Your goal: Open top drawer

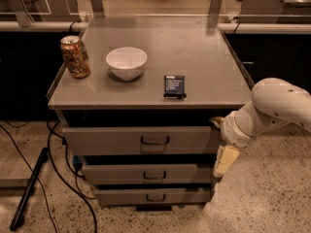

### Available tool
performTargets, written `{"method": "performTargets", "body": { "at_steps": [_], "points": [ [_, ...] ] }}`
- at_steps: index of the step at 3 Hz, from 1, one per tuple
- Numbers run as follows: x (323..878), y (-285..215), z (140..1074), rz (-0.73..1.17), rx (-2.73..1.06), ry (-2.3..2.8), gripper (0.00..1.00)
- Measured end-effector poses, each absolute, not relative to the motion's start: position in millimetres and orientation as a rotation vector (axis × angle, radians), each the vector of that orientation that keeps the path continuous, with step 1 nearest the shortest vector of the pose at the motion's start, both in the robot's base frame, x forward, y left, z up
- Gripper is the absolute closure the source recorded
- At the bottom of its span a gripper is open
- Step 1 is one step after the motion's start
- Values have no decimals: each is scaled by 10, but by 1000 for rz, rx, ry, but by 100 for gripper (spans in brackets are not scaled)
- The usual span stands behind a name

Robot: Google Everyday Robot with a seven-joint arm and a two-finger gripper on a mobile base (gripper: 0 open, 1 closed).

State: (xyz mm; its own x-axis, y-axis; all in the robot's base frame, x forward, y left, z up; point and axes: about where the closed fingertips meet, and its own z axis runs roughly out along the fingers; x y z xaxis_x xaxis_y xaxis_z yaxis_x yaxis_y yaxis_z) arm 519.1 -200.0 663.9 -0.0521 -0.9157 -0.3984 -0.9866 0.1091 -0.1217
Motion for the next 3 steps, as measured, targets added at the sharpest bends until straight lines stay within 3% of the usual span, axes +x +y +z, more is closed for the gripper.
{"method": "performTargets", "body": {
  "at_steps": [3],
  "points": [
    [5074,-2019,6597,384,-1958,2073,0]
  ]
}}
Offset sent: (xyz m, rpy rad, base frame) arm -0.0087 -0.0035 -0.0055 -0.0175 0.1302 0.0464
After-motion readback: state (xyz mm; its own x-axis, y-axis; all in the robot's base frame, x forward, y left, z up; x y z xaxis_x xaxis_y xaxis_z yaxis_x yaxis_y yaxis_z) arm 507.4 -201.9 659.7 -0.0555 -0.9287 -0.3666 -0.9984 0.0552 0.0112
